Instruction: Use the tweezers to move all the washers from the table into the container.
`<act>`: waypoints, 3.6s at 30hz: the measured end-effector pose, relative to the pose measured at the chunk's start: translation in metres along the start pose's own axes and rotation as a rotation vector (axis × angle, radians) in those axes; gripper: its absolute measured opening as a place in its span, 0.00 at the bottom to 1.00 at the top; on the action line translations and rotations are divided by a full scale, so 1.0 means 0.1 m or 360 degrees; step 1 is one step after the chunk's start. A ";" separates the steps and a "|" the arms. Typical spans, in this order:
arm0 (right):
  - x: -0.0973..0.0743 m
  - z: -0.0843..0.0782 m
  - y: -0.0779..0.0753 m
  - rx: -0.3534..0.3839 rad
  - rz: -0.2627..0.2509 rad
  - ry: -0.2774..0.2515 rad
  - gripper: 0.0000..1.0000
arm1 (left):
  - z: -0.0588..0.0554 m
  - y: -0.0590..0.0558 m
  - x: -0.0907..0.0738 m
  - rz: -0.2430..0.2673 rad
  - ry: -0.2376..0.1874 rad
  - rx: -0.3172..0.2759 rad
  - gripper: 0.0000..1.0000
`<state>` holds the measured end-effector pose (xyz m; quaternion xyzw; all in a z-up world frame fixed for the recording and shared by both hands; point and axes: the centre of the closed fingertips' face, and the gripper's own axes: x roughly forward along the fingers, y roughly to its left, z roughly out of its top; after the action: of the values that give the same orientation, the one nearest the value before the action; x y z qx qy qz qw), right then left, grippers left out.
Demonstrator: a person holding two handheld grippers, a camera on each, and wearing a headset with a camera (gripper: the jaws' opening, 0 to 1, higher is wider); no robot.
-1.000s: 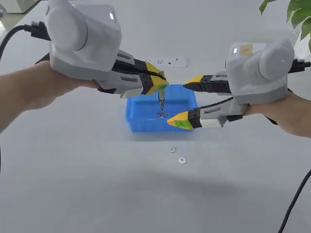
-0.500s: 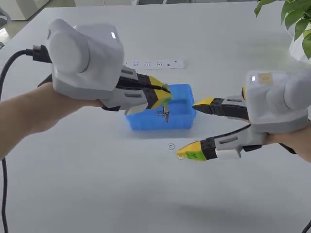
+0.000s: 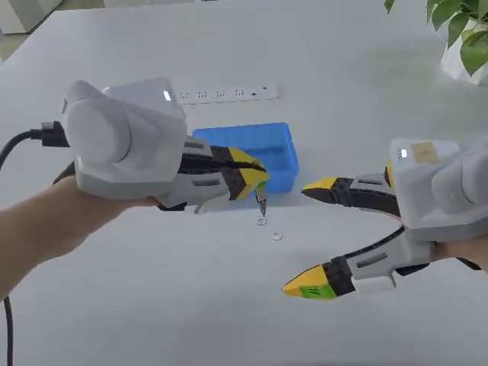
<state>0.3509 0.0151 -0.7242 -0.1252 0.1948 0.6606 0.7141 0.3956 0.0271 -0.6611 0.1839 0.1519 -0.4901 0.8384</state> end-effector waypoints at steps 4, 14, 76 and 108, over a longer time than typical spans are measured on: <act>-0.03 -0.03 0.08 0.0017 0.0026 -0.0009 0.90 | -0.03 -0.06 0.05 -0.0010 -0.0012 -0.0015 0.06; -0.06 -0.17 0.18 0.0037 0.0006 0.0013 1.00 | -0.10 -0.15 0.16 -0.0076 -0.0030 0.0054 0.06; 0.44 -0.17 -0.26 0.0037 0.0115 0.0072 0.81 | -0.38 -0.10 0.45 -0.0331 0.0214 -0.0048 0.07; 0.47 -0.18 -0.46 -0.0219 0.0203 0.0215 0.11 | -0.44 -0.10 0.45 -0.0342 0.0245 -0.0056 0.08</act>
<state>0.3967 0.0454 -0.7647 -0.2055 0.2043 0.7067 0.6455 0.4047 0.0082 -0.7216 0.1891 0.2432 -0.5588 0.7700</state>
